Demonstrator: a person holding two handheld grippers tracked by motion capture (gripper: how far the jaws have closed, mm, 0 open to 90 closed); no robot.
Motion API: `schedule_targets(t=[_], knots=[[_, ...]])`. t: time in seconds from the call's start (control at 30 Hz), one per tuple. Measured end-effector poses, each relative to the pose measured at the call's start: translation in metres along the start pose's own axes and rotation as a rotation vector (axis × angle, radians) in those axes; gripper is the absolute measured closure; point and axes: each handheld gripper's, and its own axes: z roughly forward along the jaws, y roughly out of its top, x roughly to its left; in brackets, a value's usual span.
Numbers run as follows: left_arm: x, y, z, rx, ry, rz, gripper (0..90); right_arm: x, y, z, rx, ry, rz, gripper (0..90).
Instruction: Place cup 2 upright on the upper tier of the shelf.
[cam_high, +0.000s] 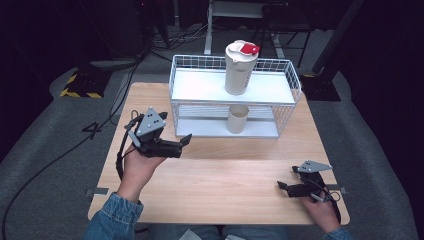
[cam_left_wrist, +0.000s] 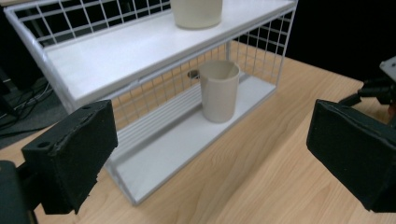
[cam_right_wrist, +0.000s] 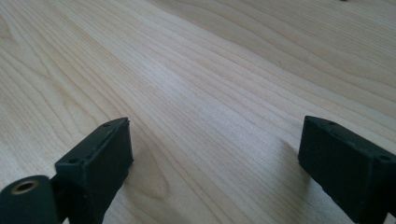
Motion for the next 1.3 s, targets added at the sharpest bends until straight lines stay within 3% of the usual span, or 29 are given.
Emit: schedule_targets(t=[0.13, 0.37, 0.7, 0.9, 1.13, 1.3], knots=[[0.003, -0.018, -0.004, 0.007, -0.009, -0.028, 2.6, 0.001, 0.001, 0.001, 0.003, -0.005, -0.003, 9.8], [-0.002, -0.044, -0.004, 0.049, 0.003, -0.007, 2.7, 0.001, 0.001, 0.001, 0.003, -0.005, -0.003, 9.7], [-0.009, -0.083, -0.001, 0.098, -0.007, -0.055, 2.9, 0.001, 0.001, 0.001, 0.003, -0.005, -0.003, 9.7], [-0.006, -0.108, 0.009, 0.173, -0.017, -0.113, 3.7, 0.001, 0.001, 0.001, 0.003, -0.005, -0.003, 9.8], [-0.004, -0.129, 0.02, 0.262, -0.008, -0.124, 6.4, 0.0, 0.001, 0.001, 0.002, -0.004, -0.002, 9.8], [-0.001, -0.145, 0.027, 0.333, 0.022, -0.127, 7.3, 0.001, 0.001, 0.001, 0.003, -0.005, -0.003, 9.8]])
